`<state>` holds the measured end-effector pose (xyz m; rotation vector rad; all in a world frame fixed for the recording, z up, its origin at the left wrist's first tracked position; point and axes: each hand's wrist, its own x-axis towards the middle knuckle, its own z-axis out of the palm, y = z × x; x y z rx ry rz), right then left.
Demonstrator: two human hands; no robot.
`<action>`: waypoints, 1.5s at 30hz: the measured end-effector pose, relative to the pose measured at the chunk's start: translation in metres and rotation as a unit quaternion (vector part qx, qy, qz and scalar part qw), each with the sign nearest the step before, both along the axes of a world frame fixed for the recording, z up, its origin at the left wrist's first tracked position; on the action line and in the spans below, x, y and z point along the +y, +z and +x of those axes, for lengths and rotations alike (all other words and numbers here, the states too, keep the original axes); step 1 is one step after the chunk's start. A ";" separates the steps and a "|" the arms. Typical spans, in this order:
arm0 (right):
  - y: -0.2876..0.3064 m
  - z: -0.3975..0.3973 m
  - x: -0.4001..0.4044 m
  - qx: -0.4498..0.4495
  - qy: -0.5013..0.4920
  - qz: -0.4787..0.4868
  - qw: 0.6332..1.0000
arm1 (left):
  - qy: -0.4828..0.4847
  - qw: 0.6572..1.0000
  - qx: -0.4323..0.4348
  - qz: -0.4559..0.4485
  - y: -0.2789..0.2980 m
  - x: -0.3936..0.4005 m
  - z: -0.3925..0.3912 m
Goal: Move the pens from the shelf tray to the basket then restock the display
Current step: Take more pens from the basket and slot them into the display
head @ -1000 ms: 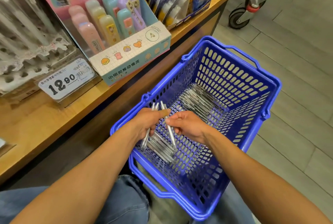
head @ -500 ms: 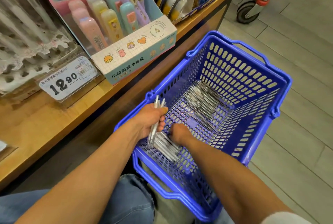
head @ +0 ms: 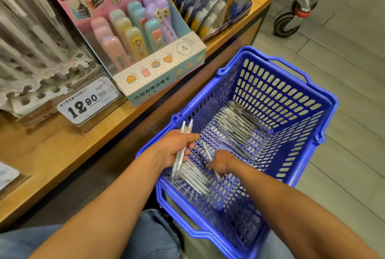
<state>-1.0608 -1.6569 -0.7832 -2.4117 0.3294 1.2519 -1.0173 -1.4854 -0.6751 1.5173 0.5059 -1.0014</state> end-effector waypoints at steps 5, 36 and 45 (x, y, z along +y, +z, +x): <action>0.075 0.005 -0.016 -0.036 -0.166 0.238 0.956 | 0.010 1.000 0.007 0.002 0.003 -0.003 0.000; -0.043 -0.011 0.039 -0.006 -0.050 -0.035 0.998 | 0.024 1.000 0.011 -0.011 -0.005 0.003 -0.006; 0.080 0.005 -0.001 -0.086 -0.380 0.316 0.865 | 0.035 0.999 -0.009 -0.002 -0.001 -0.003 -0.008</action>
